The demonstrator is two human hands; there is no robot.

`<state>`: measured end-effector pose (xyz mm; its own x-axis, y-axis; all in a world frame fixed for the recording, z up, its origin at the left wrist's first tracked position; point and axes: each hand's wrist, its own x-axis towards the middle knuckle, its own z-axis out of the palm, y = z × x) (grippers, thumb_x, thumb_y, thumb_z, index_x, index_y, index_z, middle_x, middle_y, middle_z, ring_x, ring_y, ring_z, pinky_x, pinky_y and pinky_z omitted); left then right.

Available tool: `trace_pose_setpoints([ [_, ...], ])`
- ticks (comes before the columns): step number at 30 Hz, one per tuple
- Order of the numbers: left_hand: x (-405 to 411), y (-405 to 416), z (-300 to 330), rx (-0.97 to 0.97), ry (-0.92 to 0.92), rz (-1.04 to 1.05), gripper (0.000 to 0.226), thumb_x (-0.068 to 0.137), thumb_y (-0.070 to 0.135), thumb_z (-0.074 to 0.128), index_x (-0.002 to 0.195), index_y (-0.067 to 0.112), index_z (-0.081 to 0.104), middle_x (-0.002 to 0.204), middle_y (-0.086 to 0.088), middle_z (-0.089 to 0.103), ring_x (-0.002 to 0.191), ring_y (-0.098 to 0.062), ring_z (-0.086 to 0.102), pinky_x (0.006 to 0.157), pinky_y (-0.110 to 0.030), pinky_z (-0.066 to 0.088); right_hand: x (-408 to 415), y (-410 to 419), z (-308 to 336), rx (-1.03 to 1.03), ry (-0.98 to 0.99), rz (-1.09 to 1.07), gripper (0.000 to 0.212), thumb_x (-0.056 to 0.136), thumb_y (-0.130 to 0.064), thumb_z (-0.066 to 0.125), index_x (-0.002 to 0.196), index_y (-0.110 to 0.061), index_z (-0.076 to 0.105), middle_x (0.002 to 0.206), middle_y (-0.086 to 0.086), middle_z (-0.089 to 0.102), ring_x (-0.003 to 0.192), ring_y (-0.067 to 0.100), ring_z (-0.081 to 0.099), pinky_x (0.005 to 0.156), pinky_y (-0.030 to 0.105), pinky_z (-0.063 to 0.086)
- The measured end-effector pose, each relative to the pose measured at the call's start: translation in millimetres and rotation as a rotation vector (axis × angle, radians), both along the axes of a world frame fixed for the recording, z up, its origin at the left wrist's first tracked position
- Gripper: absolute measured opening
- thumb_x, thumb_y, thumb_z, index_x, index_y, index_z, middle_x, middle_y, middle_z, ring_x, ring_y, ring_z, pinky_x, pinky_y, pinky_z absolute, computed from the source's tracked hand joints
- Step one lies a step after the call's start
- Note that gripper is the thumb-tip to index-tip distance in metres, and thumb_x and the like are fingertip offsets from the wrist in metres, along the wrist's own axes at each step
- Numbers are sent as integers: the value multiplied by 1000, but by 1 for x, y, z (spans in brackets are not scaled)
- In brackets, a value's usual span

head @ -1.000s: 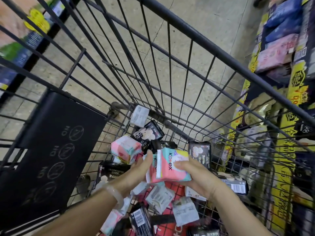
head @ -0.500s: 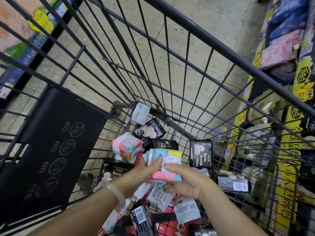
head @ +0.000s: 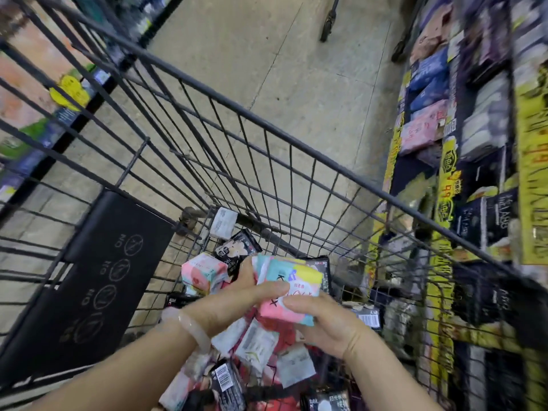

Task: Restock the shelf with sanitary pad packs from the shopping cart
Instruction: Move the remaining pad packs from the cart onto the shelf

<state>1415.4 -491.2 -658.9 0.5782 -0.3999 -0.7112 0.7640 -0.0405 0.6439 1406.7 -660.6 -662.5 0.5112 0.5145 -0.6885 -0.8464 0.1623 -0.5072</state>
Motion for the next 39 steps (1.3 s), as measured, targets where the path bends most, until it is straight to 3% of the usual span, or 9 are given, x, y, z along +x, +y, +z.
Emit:
trace_pose_setpoints([
  [3,8,-5,25,-10,-61,2,93,69,46,77,143,24,25,132,9,53,122,-8,50,102,-21,41,6,-6,34,-21,-97,-38,68,33,-25,92,96,-14,71,92,5,74,84,17,70,78,28,53],
  [5,10,-6,38,-30,-105,-52,107,57,57,82,144,28,26,132,4,59,121,-14,57,107,-35,41,4,-8,58,-61,-150,-59,64,45,-20,80,106,-11,64,99,7,72,88,18,68,79,26,54],
  [13,9,-3,124,-133,-261,-204,103,53,59,80,139,45,25,133,8,59,123,-15,56,112,-42,35,-27,-6,164,-197,-380,-118,70,54,-27,76,121,-16,57,109,3,71,101,18,66,88,31,49],
  [18,4,-10,199,-202,-441,-362,82,54,62,72,126,50,34,132,11,58,119,-8,58,111,-38,36,-53,-5,246,-241,-542,-213,56,62,-15,72,117,-16,58,99,-3,74,90,9,69,71,18,52],
  [24,-2,-38,285,-317,-685,-424,97,55,56,77,137,25,34,132,-1,58,119,-14,58,104,-37,43,-92,-9,344,-332,-730,-330,52,71,-7,64,121,-14,53,98,-4,73,90,8,69,73,18,52],
  [27,-4,-56,318,-291,-796,-412,116,42,61,87,134,10,39,110,-1,70,100,-13,65,87,-38,50,-115,-10,387,-410,-825,-364,53,72,-9,65,123,-14,53,101,-5,71,94,8,67,77,18,51],
  [31,-28,-74,374,-359,-848,-449,121,27,56,80,135,18,41,125,-9,53,117,-27,55,101,-49,45,-155,-13,439,-499,-958,-423,43,72,-9,65,114,-21,63,108,-2,69,101,13,65,94,33,51],
  [34,-57,-89,424,-487,-928,-570,106,36,44,72,132,16,37,117,-6,58,96,-14,63,87,-35,51,-188,-19,479,-554,-1054,-507,56,70,-5,67,124,-14,54,108,0,69,100,13,65,93,36,52],
  [39,-98,-120,512,-727,-1095,-802,112,56,56,83,146,23,23,129,-7,61,118,-26,59,98,-46,43,-254,-30,551,-684,-1197,-584,57,72,-1,65,126,-4,48,104,-2,68,98,11,64,81,24,52],
])
